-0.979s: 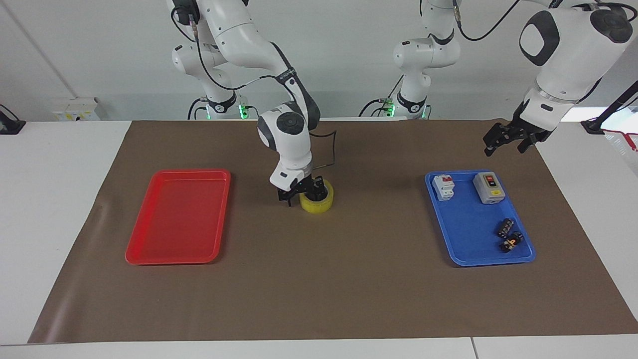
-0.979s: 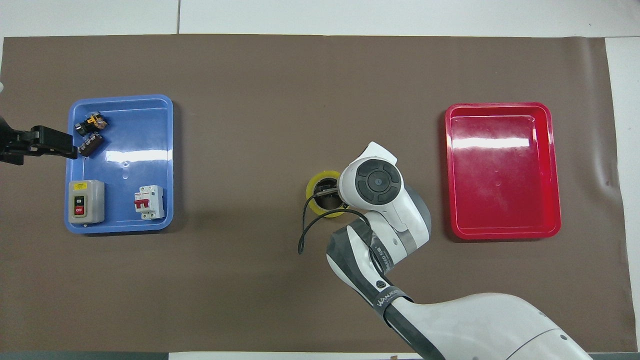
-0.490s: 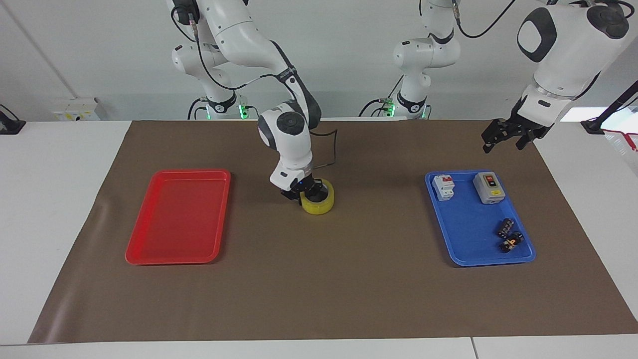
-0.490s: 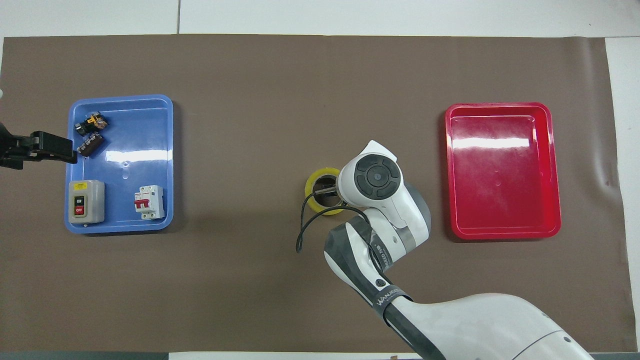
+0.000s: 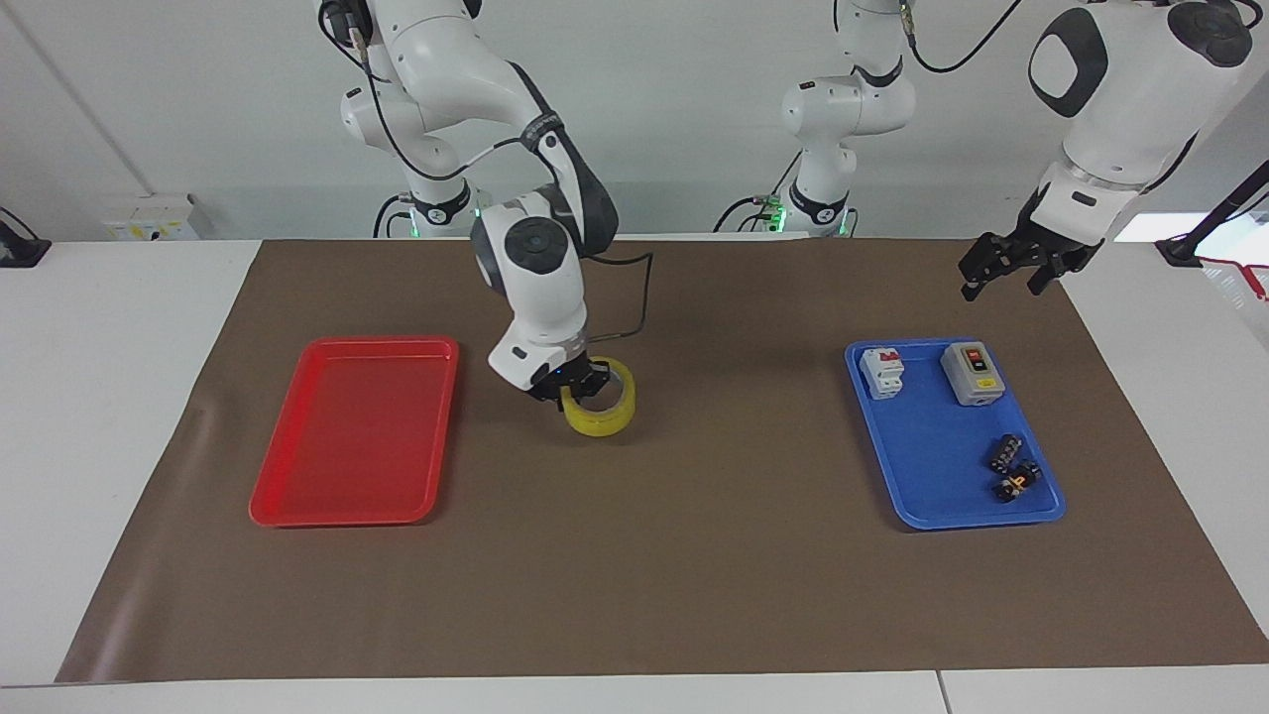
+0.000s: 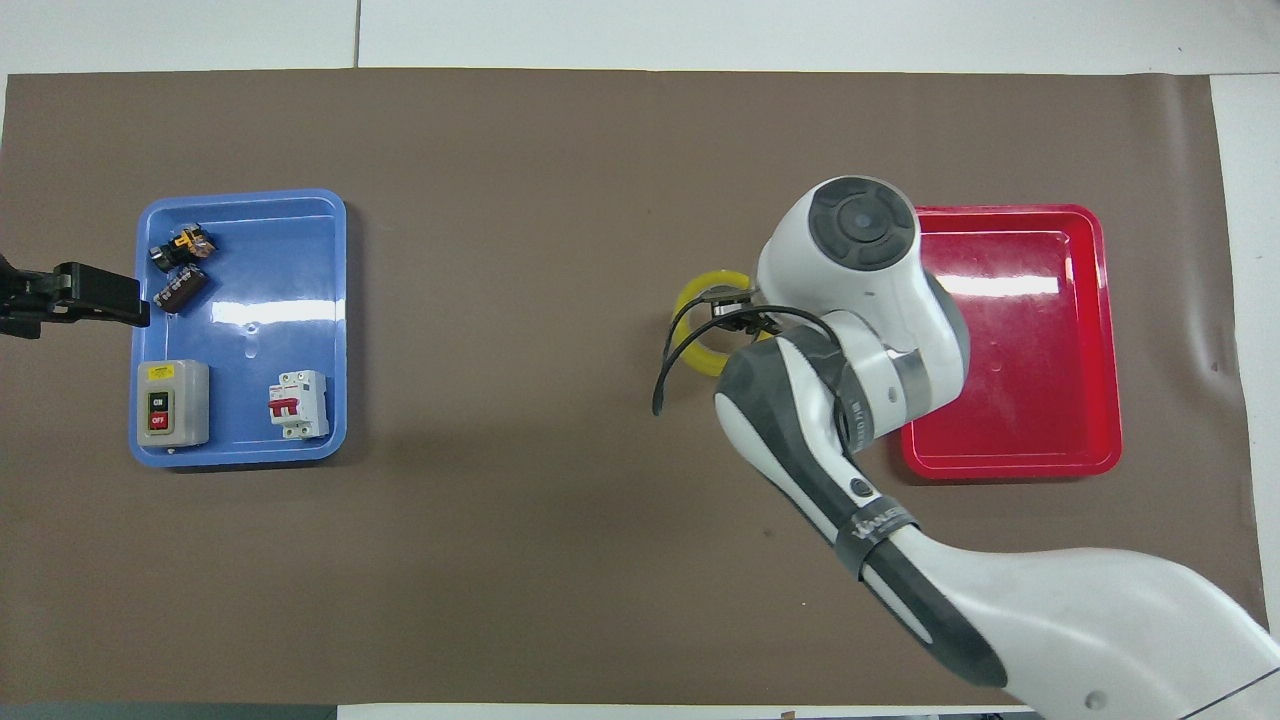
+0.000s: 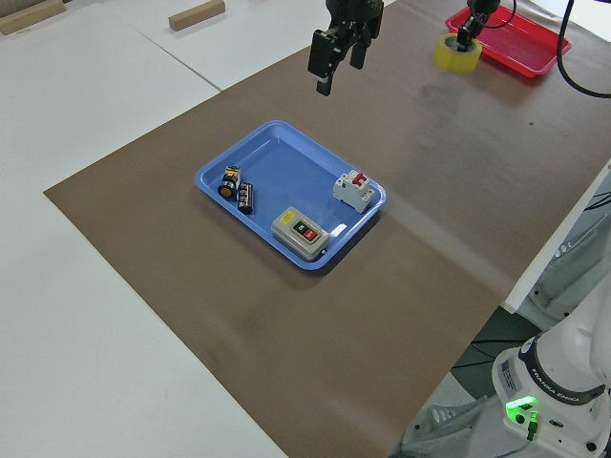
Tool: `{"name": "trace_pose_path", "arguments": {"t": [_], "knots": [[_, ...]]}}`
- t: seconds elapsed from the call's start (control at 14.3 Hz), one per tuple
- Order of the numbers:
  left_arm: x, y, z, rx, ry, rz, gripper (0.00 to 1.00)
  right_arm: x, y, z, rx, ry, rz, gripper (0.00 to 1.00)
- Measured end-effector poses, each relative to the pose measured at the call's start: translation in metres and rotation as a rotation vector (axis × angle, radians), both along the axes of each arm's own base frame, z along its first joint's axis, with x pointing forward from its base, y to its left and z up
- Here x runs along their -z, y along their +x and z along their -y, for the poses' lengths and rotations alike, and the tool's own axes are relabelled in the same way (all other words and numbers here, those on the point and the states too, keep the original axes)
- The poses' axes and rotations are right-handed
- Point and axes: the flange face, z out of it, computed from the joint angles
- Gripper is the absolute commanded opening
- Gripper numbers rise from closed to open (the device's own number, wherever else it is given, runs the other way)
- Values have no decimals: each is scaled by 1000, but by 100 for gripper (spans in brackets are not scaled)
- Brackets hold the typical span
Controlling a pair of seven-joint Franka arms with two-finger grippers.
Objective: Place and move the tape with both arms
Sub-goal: 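Carry the tape with the right gripper over the red tray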
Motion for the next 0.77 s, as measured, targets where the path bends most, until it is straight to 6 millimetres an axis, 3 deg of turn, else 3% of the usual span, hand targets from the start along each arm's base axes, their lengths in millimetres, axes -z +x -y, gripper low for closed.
{"name": "trace_pose_path", "arguments": {"t": [0.42,0.77], "knots": [[0,0,0,0,0,0,100,6,25,166,-162,5,-78,0],[0,0,0,0,0,0,100,22,22,241,-320,-35,-65,0]]}}
